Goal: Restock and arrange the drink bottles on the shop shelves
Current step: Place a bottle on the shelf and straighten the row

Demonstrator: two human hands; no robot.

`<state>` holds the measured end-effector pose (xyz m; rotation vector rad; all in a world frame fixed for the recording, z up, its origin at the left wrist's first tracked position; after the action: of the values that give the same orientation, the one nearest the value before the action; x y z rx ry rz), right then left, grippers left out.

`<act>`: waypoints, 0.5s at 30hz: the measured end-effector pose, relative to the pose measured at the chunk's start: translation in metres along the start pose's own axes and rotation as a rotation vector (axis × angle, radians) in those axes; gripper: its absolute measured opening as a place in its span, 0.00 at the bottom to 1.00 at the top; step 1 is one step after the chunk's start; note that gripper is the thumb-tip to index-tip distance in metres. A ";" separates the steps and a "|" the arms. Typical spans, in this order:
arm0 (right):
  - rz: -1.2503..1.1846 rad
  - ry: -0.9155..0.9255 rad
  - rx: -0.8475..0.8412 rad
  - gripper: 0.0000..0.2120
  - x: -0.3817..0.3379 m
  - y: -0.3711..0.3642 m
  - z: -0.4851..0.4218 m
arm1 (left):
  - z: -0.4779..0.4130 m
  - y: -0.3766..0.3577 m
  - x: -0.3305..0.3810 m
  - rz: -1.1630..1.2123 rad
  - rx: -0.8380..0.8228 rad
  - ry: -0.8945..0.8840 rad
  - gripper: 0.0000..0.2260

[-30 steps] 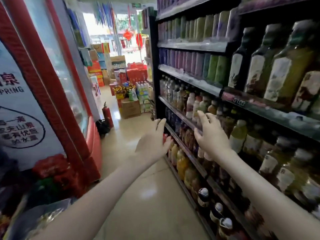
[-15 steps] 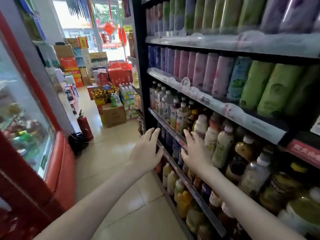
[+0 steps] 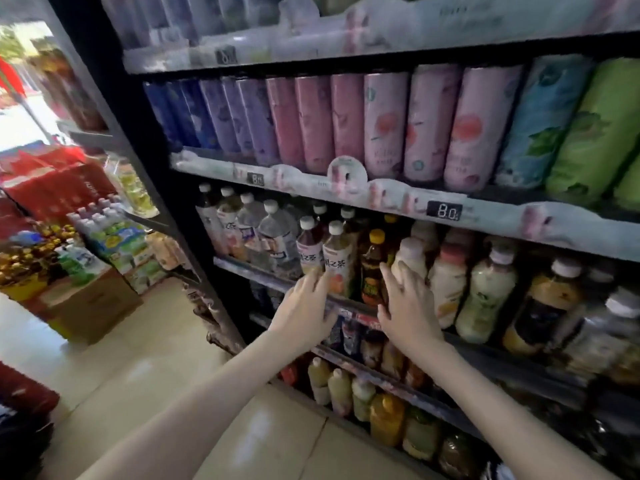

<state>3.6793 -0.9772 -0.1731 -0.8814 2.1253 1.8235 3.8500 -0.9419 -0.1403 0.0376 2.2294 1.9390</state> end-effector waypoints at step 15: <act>0.004 -0.253 0.179 0.34 0.033 0.004 0.017 | -0.067 -0.019 0.057 0.169 0.041 -0.477 0.29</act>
<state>3.6470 -0.9708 -0.1903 -0.5717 2.0885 1.6176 3.7859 -1.0027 -0.1571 0.6418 1.9915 1.7264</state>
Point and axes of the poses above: each hand's wrist, its own z-axis away from the middle knuckle, its own y-axis out of the back of the hand, x = y × z, the point moved 5 cm from there along -z, towards the middle knuckle, and after that the axes turned 14 degrees about -z, right-handed, at the moved point
